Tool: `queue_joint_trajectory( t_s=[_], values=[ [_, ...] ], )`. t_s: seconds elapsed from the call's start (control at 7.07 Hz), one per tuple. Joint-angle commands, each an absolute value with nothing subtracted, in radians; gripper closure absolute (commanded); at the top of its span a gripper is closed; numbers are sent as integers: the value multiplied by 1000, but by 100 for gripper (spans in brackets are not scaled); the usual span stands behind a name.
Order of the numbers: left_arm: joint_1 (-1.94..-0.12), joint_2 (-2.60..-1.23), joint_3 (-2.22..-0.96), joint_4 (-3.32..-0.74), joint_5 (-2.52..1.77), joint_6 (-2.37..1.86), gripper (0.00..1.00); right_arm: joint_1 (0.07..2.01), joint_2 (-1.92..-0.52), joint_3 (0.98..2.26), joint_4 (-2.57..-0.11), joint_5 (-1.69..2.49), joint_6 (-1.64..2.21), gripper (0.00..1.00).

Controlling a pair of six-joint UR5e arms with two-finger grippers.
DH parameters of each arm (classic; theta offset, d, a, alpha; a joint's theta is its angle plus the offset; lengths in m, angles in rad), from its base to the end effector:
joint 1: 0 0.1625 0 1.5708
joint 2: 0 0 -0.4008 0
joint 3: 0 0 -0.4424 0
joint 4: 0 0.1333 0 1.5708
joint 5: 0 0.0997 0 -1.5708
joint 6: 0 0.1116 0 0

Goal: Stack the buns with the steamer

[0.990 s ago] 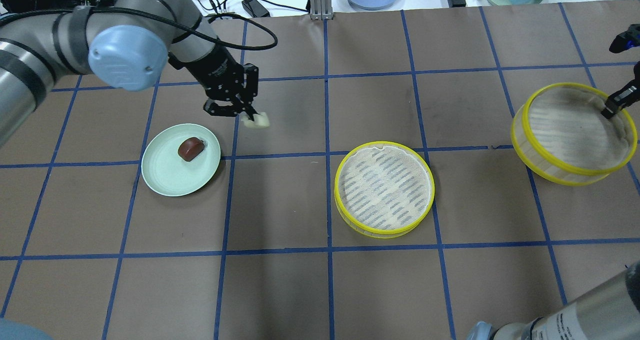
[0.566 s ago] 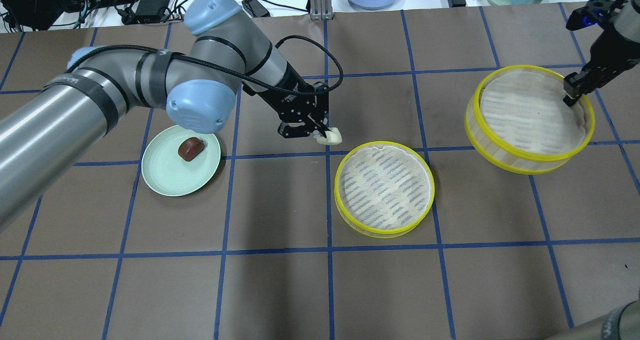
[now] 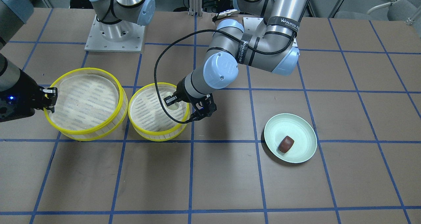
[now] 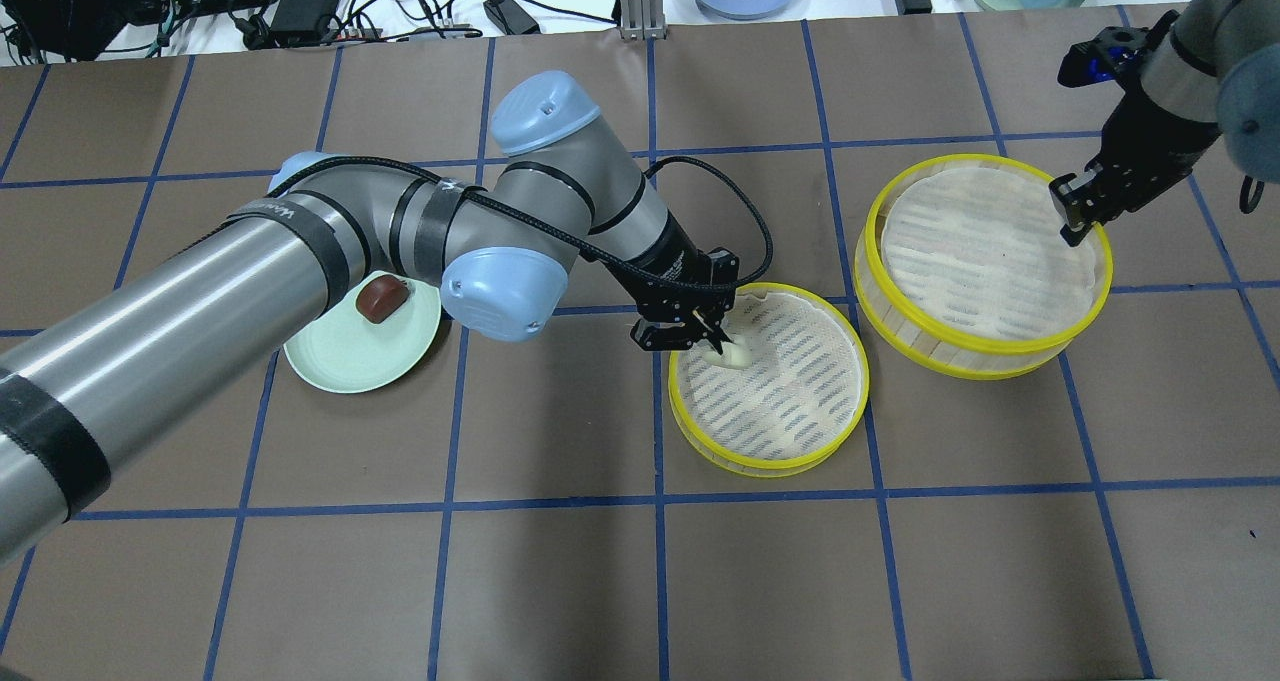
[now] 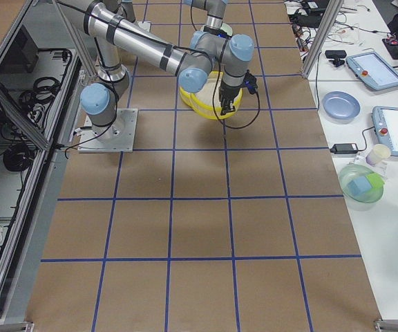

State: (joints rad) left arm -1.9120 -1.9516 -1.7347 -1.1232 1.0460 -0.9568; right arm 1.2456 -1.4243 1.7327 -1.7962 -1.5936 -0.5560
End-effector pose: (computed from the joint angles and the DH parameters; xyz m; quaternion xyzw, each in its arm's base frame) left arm -0.3848 -0.5183 0.1996 0.3042 -0.9155 -0.1939 0.1781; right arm -0.0583 -0.5820 0.3053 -0.1155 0.9924 0.0424 0.0074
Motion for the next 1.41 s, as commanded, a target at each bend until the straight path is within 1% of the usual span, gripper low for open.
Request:
queue_joint_trajectory(
  t_s=[0.0,0.14,0.71,0.85,0.99,1.27],
  values=[
    [-1917,-1957,-1732,-1127,1115,-954,5,1305,-1431,1740,-1795,-1612,-457,100],
    [-1916,-1953,-1724,-1137,1196,-950,1,1313,-1431,1741,-1795,-1614,-439,100],
    [-1910,-1924,-1717,-1144,1200,-945,0,1353,-1434,1776,-1795,-1614,-390,100],
    [-1895,-1911,-1695,-1144,1306,-901,1,1385,-1434,1778,-1795,-1605,-306,100],
    [-1861,-1902,-1657,-1170,1454,-753,0,1437,-1433,1784,-1793,-1598,-243,100],
    [-1687,-1870,-1620,-1238,1465,-456,0,1502,-1433,1837,-1815,-1591,-137,100]
  ],
)
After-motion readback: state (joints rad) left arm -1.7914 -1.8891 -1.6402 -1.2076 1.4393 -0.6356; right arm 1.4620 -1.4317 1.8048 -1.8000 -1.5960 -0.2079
